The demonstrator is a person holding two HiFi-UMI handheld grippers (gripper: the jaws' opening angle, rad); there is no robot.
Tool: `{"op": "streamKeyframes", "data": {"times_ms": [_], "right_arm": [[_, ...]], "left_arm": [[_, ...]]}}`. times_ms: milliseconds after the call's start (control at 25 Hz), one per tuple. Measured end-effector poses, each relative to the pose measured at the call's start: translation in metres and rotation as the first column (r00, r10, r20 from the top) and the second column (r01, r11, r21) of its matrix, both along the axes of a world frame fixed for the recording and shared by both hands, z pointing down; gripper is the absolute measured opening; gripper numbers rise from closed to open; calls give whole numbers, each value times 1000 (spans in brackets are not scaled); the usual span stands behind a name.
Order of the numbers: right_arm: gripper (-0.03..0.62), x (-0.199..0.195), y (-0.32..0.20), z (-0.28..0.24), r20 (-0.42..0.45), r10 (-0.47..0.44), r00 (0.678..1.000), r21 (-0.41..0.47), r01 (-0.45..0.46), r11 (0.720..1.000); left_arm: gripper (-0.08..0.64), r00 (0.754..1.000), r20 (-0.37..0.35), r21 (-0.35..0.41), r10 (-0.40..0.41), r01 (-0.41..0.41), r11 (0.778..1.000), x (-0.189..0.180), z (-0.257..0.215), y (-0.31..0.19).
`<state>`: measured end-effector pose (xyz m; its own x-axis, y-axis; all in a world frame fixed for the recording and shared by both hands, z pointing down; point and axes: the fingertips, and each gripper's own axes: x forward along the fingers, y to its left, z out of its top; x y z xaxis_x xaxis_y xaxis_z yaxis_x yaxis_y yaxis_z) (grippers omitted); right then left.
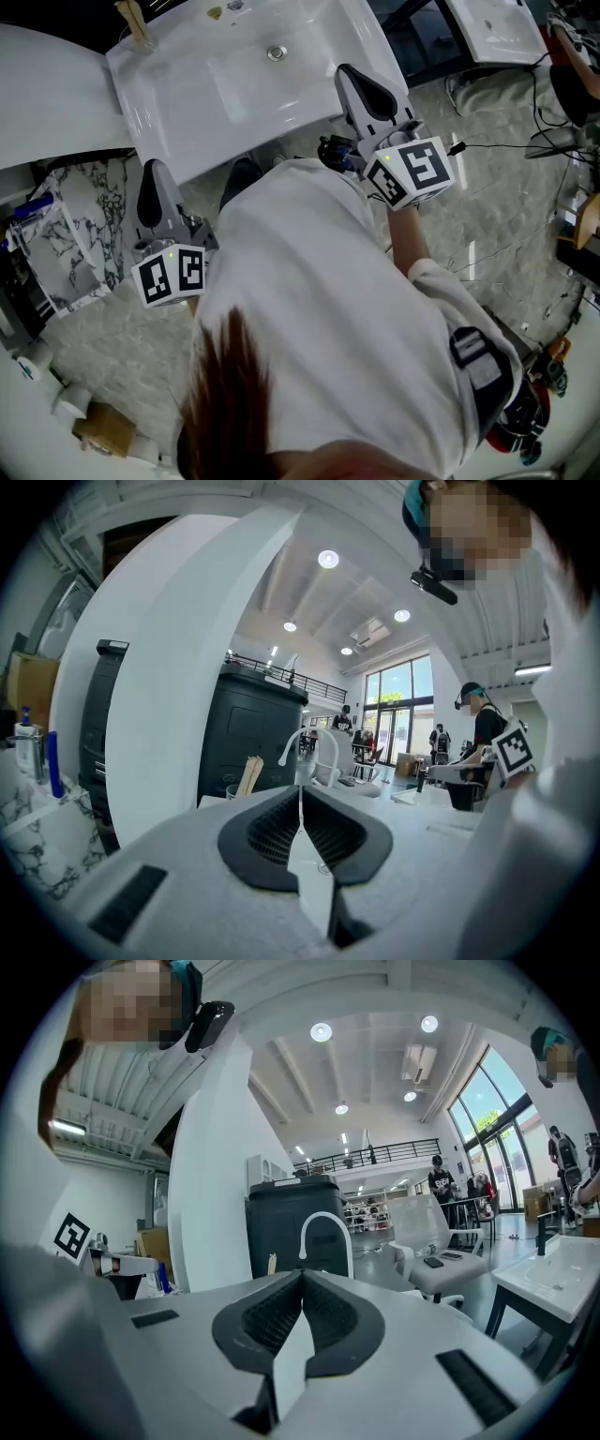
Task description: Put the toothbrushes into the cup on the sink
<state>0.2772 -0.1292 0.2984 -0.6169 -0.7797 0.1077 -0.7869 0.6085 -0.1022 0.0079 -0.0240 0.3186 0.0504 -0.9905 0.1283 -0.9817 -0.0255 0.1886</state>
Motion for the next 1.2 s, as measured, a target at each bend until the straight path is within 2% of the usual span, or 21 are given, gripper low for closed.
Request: {"op": "streamKeyframes", "data": {"times_ms": [640,1200], "right_arm": [[14,18,8,4,36,28,999,-5,-28,1000],[14,15,10,3,16,13,1000,4,-13,1000]], "left_arm": [[23,1000,20,20,-1,1,1000,11,-7,6],[23,1000,15,19,-23,23,1000,6,-5,11]]}}
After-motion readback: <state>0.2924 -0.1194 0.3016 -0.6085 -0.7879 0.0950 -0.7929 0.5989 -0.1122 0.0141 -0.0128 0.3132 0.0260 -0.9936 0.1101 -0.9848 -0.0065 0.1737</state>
